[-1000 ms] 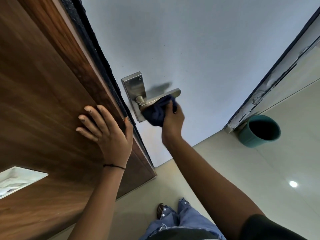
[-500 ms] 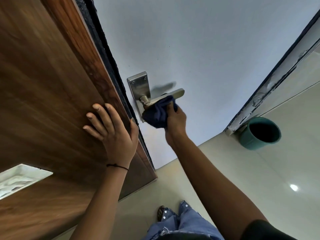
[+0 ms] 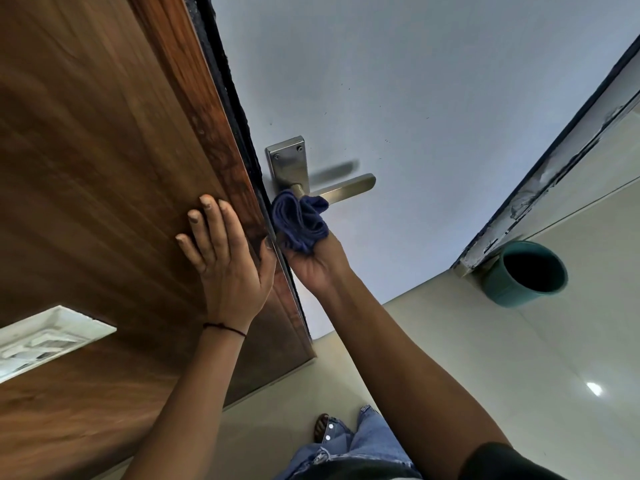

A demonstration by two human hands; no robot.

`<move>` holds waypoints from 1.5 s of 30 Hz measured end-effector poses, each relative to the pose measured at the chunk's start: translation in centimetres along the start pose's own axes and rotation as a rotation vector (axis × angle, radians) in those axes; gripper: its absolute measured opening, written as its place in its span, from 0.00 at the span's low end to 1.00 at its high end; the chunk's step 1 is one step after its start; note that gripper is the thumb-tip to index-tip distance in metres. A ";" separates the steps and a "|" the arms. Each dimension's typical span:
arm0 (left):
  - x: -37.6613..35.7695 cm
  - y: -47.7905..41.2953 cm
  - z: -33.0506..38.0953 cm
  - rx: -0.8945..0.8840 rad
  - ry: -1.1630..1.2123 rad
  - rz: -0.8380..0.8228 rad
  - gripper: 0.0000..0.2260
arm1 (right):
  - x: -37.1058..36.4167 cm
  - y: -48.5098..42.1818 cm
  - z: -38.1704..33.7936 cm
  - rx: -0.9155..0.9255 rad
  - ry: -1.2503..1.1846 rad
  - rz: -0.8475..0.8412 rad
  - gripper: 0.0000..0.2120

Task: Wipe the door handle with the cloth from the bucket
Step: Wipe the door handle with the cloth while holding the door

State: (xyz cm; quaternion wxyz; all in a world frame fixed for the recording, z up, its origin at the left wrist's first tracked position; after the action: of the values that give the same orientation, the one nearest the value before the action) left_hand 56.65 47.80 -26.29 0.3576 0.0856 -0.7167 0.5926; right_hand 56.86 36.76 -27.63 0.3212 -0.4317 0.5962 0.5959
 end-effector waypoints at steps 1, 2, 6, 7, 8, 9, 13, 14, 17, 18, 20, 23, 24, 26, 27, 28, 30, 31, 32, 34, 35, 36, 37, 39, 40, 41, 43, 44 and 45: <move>0.0 0.1 -0.2 0.000 0.003 0.007 0.32 | -0.2 0.0 0.1 -0.006 -0.045 -0.024 0.13; 0.0 0.1 -0.3 -0.003 0.006 0.010 0.31 | -0.4 0.0 0.3 -0.022 -0.089 -0.046 0.13; 0.1 0.1 -0.5 -0.020 0.056 -0.001 0.30 | -1.3 0.1 0.4 -0.079 -0.190 -0.126 0.15; 0.0 0.2 -0.5 -0.022 0.068 -0.002 0.30 | -1.5 0.1 0.3 -0.085 -0.197 -0.136 0.16; 0.0 0.2 -0.6 -0.023 0.078 -0.001 0.30 | -1.5 0.2 0.3 -0.090 -0.206 -0.140 0.17; 0.0 0.2 -0.6 -0.023 0.084 0.001 0.29 | -1.3 0.2 0.2 -0.095 -0.209 -0.143 0.17; 0.0 0.4 -0.7 -0.035 0.082 0.018 0.29 | -0.2 0.7 -0.3 -0.155 -0.182 -0.186 0.18; -0.1 0.5 -0.7 -0.036 0.072 0.021 0.29 | 0.1 1.1 -0.3 -0.175 -0.149 -0.201 0.19; -0.3 0.5 -0.6 -0.024 0.030 0.025 0.30 | 1.3 2.4 -1.2 -0.132 0.069 -0.174 0.15; -0.4 0.5 -0.5 -0.019 0.008 0.025 0.30 | 1.8 2.8 -2.1 -0.050 0.169 -0.136 0.12; -0.6 0.5 -0.4 -0.015 -0.042 0.030 0.30 | 2.9 3.3 -4.8 0.256 0.401 -0.016 0.07; -1.1 0.6 -0.2 -0.016 -0.112 0.042 0.30 | 4.0 4.0 -8.6 0.791 0.729 0.336 0.10; -1.2 0.6 -0.1 -0.013 -0.127 0.048 0.30 | 4.0 3.9 -8.9 0.911 0.811 0.405 0.15; -1.5 0.7 -0.1 -0.006 -0.148 0.058 0.31 | 3.6 3.1 -8.0 0.984 0.951 0.410 0.21; -1.6 0.7 -0.1 -0.006 -0.158 0.059 0.32 | 3.3 2.4 -7.0 0.984 1.016 0.393 0.22; -1.6 0.7 -0.1 -0.005 -0.166 0.059 0.32 | 3.0 1.9 -5.7 0.997 1.081 0.374 0.22; -1.7 0.8 -0.2 -0.008 -0.180 0.058 0.33 | 2.7 1.2 -3.2 1.049 1.196 0.278 0.22; -1.8 0.8 -0.2 -0.010 -0.189 0.058 0.33 | 2.6 0.9 -2.1 1.060 1.243 0.209 0.21; -1.8 0.8 -0.2 -0.012 -0.198 0.059 0.34 | 2.6 0.7 -1.4 1.061 1.292 0.152 0.21; -1.9 0.9 -0.2 -0.013 -0.214 0.065 0.35 | 2.6 0.7 -1.4 1.061 1.376 0.120 0.20; -2.0 0.8 -0.2 -0.012 -0.219 0.068 0.35 | 2.7 0.7 -2.3 1.082 1.373 0.159 0.20; -2.1 0.8 -0.2 -0.007 -0.224 0.068 0.36 | 2.7 0.6 -3.6 1.116 1.327 0.224 0.20; -2.1 0.8 -0.2 -0.003 -0.227 0.068 0.36 | 2.7 0.6 -5.1 1.148 1.257 0.298 0.19; -2.1 0.8 -0.1 -0.001 -0.229 0.066 0.36 | 2.7 0.6 -7.4 1.176 1.133 0.402 0.19; -2.0 0.8 0.0 -0.003 -0.232 0.064 0.36 | 2.7 0.5 -7.8 1.179 1.107 0.417 0.19; -2.0 0.7 0.0 -0.004 -0.237 0.063 0.37 | 2.5 0.3 -7.5 1.180 1.110 0.410 0.18; -2.0 0.6 0.0 -0.003 -0.249 0.064 0.38 | 2.5 0.1 -5.2 1.179 1.196 0.336 0.18; -2.0 0.6 0.0 -0.004 -0.255 0.065 0.38 | 2.6 0.1 -3.6 1.172 1.259 0.271 0.18; -2.1 0.6 0.0 -0.004 -0.260 0.065 0.37 | 2.6 0.2 -2.5 1.159 1.319 0.201 0.19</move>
State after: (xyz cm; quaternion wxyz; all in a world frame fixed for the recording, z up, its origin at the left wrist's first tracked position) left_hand 57.83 47.32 -28.02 0.2426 0.1375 -0.7606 0.5863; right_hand 55.95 33.98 -29.67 0.0265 -0.4023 0.9035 -0.1451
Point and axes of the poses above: each hand's wrist, its own y-axis away from the middle knuckle, its own x-axis out of the back of the hand, z = x × y, the point moved 3 cm from there along -y, towards the middle knuckle, and after that the axes turned 5 degrees about -x, right-handed, at the moved point
